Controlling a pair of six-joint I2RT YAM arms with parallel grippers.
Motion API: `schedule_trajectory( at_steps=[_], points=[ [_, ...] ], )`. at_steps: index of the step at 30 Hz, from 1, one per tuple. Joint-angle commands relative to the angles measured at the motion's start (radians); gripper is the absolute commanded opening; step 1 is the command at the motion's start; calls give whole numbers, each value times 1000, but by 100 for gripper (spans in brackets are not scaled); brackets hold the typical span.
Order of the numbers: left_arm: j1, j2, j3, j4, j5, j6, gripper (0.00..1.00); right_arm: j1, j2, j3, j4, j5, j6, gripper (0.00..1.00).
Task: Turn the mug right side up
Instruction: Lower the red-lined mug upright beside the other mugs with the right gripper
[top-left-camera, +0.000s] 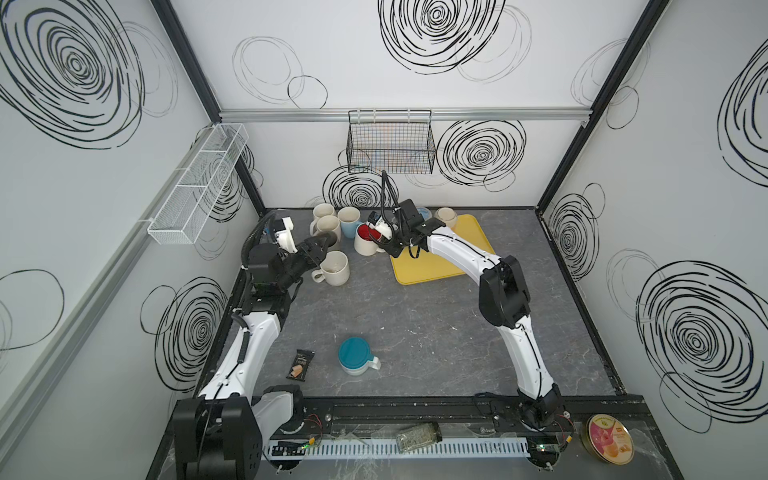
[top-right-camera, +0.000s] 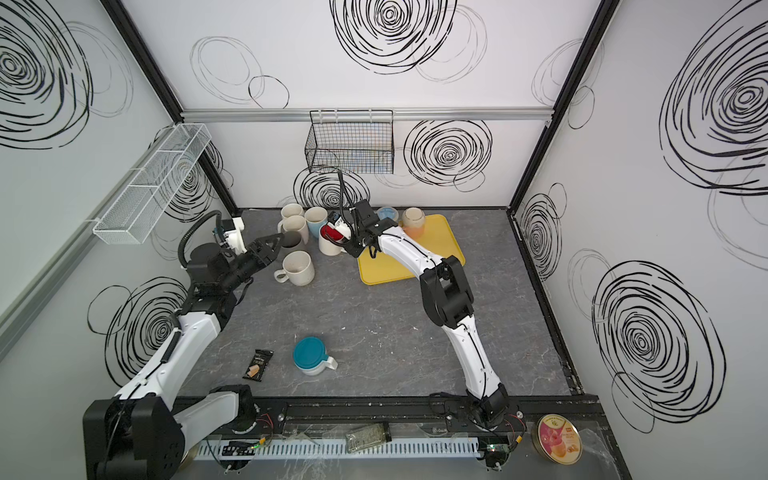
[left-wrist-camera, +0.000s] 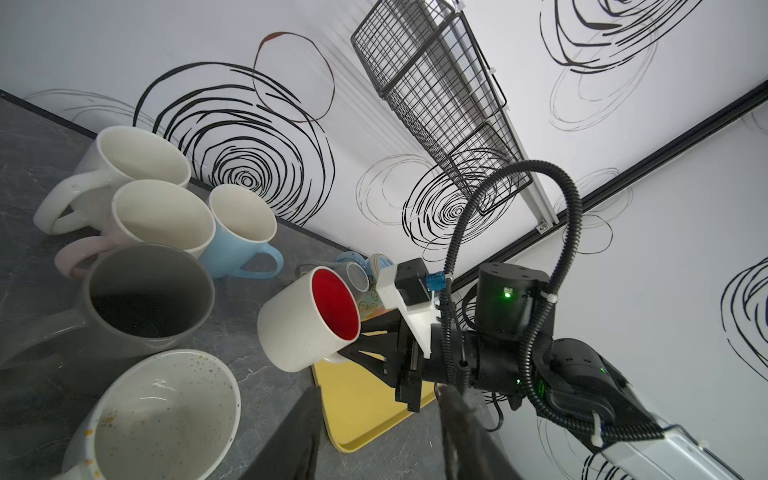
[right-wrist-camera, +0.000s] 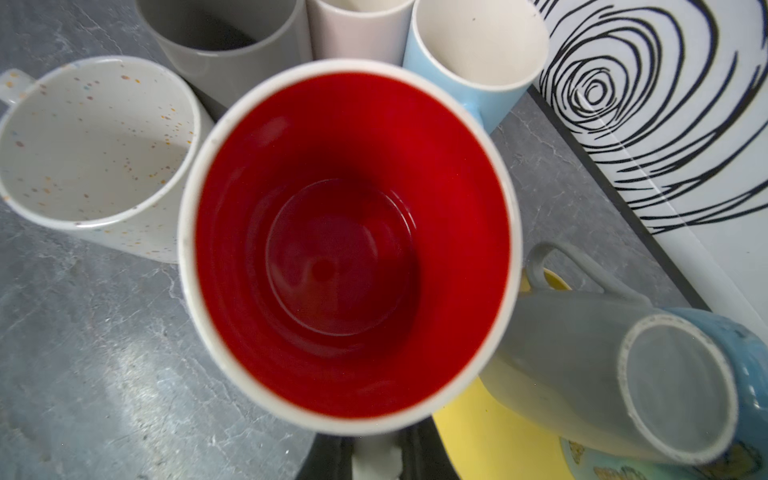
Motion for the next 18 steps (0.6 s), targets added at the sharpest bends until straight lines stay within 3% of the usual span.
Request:
schedule_trajectory(
  at_steps=[1, 15, 18],
  points=[
    [14, -35, 20, -22, 32, 42, 50, -3, 31, 68, 51, 7, -27, 0],
    [32, -73, -1, -49, 51, 50, 50, 11, 166, 158, 124, 17, -63, 0],
    [33, -72, 5, -53, 55, 49, 50, 19, 185, 165, 163, 27, -70, 7]
  ],
)
